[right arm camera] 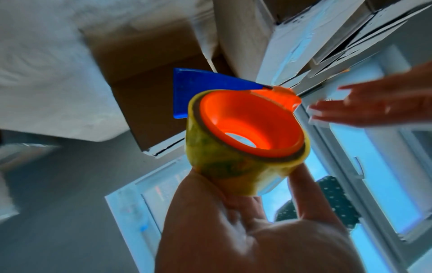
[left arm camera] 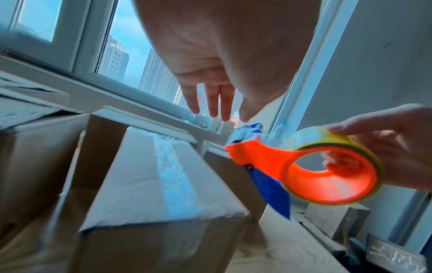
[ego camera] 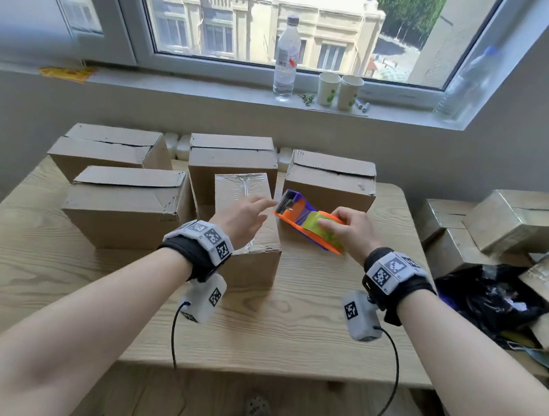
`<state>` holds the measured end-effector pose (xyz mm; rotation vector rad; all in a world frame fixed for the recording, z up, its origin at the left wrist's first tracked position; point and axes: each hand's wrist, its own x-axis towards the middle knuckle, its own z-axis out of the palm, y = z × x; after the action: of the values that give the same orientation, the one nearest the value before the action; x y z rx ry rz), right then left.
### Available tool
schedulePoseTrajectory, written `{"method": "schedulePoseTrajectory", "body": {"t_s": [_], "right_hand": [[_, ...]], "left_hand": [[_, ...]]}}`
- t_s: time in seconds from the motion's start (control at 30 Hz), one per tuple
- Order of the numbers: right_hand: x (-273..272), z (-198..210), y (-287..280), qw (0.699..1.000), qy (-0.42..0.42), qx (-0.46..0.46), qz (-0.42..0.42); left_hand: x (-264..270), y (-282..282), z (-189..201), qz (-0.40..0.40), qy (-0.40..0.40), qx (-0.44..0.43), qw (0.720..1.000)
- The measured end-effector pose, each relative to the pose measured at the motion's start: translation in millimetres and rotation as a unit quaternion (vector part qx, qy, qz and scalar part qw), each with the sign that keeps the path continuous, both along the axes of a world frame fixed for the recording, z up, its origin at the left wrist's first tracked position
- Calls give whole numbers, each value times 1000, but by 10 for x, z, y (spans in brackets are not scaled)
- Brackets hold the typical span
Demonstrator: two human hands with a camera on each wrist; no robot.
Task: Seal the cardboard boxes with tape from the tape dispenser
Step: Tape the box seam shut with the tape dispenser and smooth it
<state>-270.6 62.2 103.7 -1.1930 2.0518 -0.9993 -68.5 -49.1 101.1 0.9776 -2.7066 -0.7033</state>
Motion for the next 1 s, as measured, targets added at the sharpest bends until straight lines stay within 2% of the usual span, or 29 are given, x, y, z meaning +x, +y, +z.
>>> {"method": "schedulePoseTrajectory", "body": {"t_s": [0.07,0.2,0.3,0.4,0.6,0.87,1.0], "right_hand": [[58,94,-32,999,14,2,40],[129,201,-81,994,33,5,105],[144,245,-129,988,61,11,142],[170,252,-195,986,66,23,154],[247,287,-336,982,78,68,157],[428,436,-503,959,194,85,189],[442,451,-497,956,210,73,192]], "left_hand": [[-80,-19,96,-14,24,-28,999],[-158,-72,175,-33,-23,-43,998],[-145,-108,195,-27,-18,-35,999],[-122,-100,242,-28,-21,-48,998],[-55,-81,283,-12,-113,-91,989],[17,-120,310,18,-98,-3,995],[99,-171,377,38,-70,60,995]]}}
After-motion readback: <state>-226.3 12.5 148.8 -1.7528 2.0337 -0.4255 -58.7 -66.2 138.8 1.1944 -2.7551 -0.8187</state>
